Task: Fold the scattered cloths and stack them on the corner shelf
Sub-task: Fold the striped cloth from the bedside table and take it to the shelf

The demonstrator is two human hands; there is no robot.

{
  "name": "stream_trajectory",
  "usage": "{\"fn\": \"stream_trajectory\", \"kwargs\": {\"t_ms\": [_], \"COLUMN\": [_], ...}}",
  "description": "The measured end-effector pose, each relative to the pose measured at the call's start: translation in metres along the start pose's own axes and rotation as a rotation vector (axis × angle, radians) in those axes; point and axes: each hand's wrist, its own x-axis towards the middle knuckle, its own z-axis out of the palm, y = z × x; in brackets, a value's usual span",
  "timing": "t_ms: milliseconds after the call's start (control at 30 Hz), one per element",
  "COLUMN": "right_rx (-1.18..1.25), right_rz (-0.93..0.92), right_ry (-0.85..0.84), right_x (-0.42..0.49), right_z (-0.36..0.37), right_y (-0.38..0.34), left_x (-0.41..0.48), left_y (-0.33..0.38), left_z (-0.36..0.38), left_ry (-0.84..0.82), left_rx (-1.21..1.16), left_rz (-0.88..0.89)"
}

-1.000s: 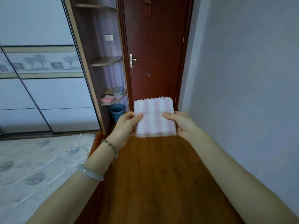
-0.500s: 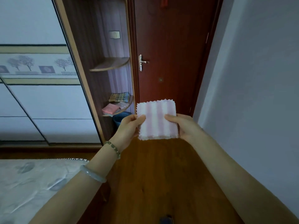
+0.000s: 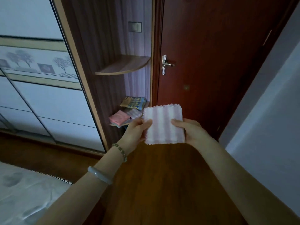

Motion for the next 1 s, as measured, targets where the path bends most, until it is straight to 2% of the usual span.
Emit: {"fn": "stream_trajectory", "kwargs": {"t_ms": [300, 533, 733, 1000], "right_rx": [-0.031, -0.068, -0.123, -0.206], "right_rz": [0.074, 0.205, 0.312, 0.450], "right_ry": [-0.043, -0.047, -0.067, -0.239], "right_x": [0.205, 0.369, 0.480, 0.611], "right_z": [0.003, 0.018, 0.028, 0.054], "right_y": [-0.015, -0.033, -0.032, -0.008], "left_x": [0.183, 0.335, 0.409, 0.489], "left_y": [-0.019, -0.025, -0.032, -0.065], "left_z": [-0.033, -0.071, -0.097, -0.133], "left_ry": [0.094, 0.172, 0.285, 0.517], "left_rx": [-0.050, -0.115, -0.122, -0.222], "left_rz": [-0.033, -0.100, -0.192, -0.294]}}
